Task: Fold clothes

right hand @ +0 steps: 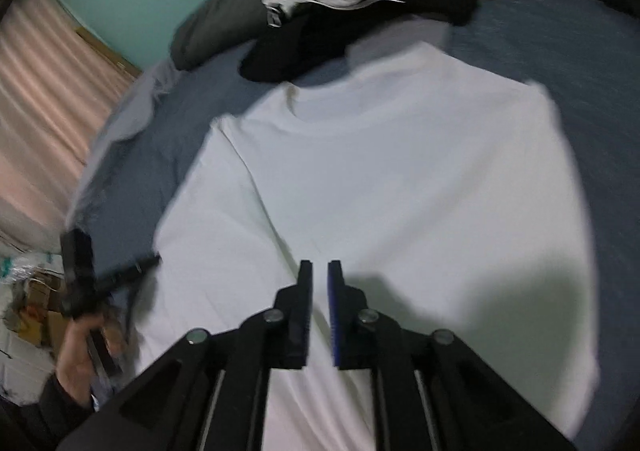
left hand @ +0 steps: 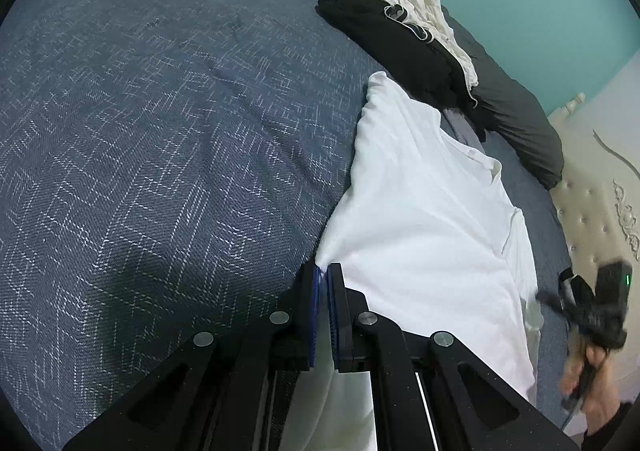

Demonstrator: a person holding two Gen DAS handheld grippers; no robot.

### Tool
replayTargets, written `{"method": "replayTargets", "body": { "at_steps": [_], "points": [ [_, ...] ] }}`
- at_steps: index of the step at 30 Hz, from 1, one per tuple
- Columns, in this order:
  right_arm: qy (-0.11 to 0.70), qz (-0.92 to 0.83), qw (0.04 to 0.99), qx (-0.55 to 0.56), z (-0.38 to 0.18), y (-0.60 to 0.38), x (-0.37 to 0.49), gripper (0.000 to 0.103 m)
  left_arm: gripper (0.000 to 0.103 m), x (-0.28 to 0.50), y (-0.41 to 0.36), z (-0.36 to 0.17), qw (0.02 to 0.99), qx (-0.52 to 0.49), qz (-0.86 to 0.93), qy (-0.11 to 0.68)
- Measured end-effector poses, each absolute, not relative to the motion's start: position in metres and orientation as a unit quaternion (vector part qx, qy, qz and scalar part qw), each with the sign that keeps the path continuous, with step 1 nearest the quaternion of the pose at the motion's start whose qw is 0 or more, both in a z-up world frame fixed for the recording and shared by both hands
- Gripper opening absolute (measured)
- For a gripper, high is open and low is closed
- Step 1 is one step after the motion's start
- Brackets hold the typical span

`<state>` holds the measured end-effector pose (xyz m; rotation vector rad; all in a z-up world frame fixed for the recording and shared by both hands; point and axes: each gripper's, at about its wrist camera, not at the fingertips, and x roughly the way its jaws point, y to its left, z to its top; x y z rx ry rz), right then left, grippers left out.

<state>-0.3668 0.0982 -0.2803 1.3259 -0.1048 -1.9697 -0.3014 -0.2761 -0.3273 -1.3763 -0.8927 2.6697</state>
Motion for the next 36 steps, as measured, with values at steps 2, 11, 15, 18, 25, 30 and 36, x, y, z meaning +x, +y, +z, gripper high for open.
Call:
{"method": "replayTargets", "body": {
  "at_steps": [2, 11, 15, 18, 25, 30, 36],
  "points": [
    [-0.042, -0.773, 0.354, 0.526, -0.281, 0.128, -0.354, 0.024, 0.005, -0.300, -0.276, -0.327, 0.004, -0.440, 0.852, -0.285],
    [-0.054, -0.782, 0.293, 0.547, -0.291, 0.228, -0.297, 0.026, 0.005, -0.297, -0.272, -0.325, -0.003, -0.441, 0.855, -0.273],
    [-0.050, -0.782, 0.287, 0.551, -0.302, 0.241, -0.281, 0.026, 0.005, -0.297, -0.271, -0.324, -0.005, -0.442, 0.855, -0.271],
    [-0.037, -0.781, 0.286, 0.553, -0.310, 0.244, -0.272, 0.026, 0.005, -0.298, -0.270, -0.324, -0.006, -0.443, 0.855, -0.270],
    [-0.011, -0.783, 0.294, 0.549, -0.323, 0.239, -0.260, 0.005, 0.005, -0.298, -0.270, -0.325, -0.006, -0.444, 0.855, -0.269],
    [-0.034, -0.803, 0.286, 0.521, -0.302, 0.256, -0.255, 0.004, 0.005, -0.298, -0.269, -0.326, -0.006, -0.443, 0.855, -0.269],
    [-0.053, -0.813, 0.273, 0.512, -0.295, 0.270, -0.257, 0.004, 0.005, -0.298, -0.269, -0.326, -0.004, -0.445, 0.855, -0.267]
  ]
}}
